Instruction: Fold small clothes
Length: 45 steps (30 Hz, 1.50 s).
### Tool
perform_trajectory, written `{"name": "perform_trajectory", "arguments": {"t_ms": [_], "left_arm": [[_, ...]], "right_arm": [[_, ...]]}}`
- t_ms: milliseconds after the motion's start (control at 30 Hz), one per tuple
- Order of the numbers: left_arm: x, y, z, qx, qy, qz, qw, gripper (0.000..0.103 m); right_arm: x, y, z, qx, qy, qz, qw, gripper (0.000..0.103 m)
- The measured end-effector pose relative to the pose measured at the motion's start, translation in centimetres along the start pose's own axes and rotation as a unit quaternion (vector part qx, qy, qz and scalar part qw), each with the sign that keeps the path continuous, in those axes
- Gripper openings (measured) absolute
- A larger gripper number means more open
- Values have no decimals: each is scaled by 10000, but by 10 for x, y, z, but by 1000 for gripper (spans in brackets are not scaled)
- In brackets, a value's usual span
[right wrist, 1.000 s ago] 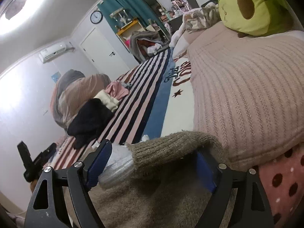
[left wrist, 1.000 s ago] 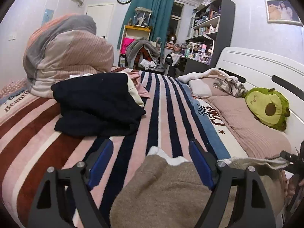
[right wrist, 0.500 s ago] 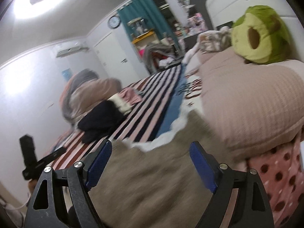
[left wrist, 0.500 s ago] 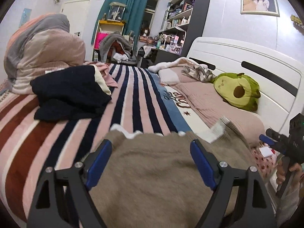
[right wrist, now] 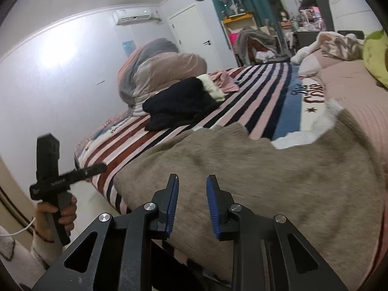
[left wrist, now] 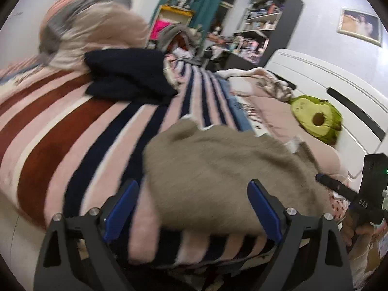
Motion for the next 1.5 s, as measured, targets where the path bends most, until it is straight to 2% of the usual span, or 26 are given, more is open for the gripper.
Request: {"name": "perform_trajectory", "arguments": {"t_ms": [133,200,233,333,567,700,800,867,900,933,1000,1133,1300,1400,1500], "left_arm": [[-25,-18,8,-163,-370,-373,9985,89],[-39,-21,15,-428,-566,-588,9957,89],[-44,-20,18,-569,-645,-662,9941,89],[-54,-14,29,-1012,-829,-833,9879,89],[-48,17,61,-1733,-1041,-942,9748,90],[-39,26,86,-1701,-1035,-1121,9735,91],[-29,27,100,-1660,-913,-1269,9737,89],[-23,28,107,-1569,-815,-1347,9750,73],[-21,27,111,-1516,-793,-1375,9756,59],[-19,26,115,-1517,-782,-1422,9750,51],[-15,24,116,-1553,-713,-1503,9738,44],[-1,24,100,-1578,-329,-1312,9782,28],[18,11,79,-1607,121,-1395,9770,24],[30,-7,63,-1417,463,-1372,9793,23],[41,-27,46,-1158,765,-1341,9812,23]], "right_arm": [[-1,12,23,-371,-305,178,9987,21],[-5,19,31,-710,-450,147,9964,21],[-8,22,34,-786,-500,160,9955,17],[-15,24,41,-974,-710,68,9927,16],[-27,18,48,-1490,-1006,-437,9827,16],[-25,3,41,-1425,-932,-697,9829,20],[-29,-7,39,-1342,-1022,-856,9820,22],[-34,-7,40,-1364,-1138,-862,9803,22],[-37,-6,41,-1401,-1179,-865,9793,22],[-40,-5,43,-1425,-1202,-855,9787,22],[-43,-5,48,-1448,-1238,-805,9784,22],[-41,-11,55,-1440,-1252,-807,9783,22],[-37,-34,78,-1104,-1260,-844,9823,22],[-32,-60,97,-854,-1211,-1050,9834,22],[-28,-87,115,-380,-1187,-1122,9858,22]]}}
Point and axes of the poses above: each gripper's, at about its wrist camera, not at the fingertips, and z roughly the way its jaws point, y to its right, x to its top, the point moved 8 cm from there along z, roughly the way its jaws point, and after that the axes turned 6 degrees about -z, right-handed, at the moved point
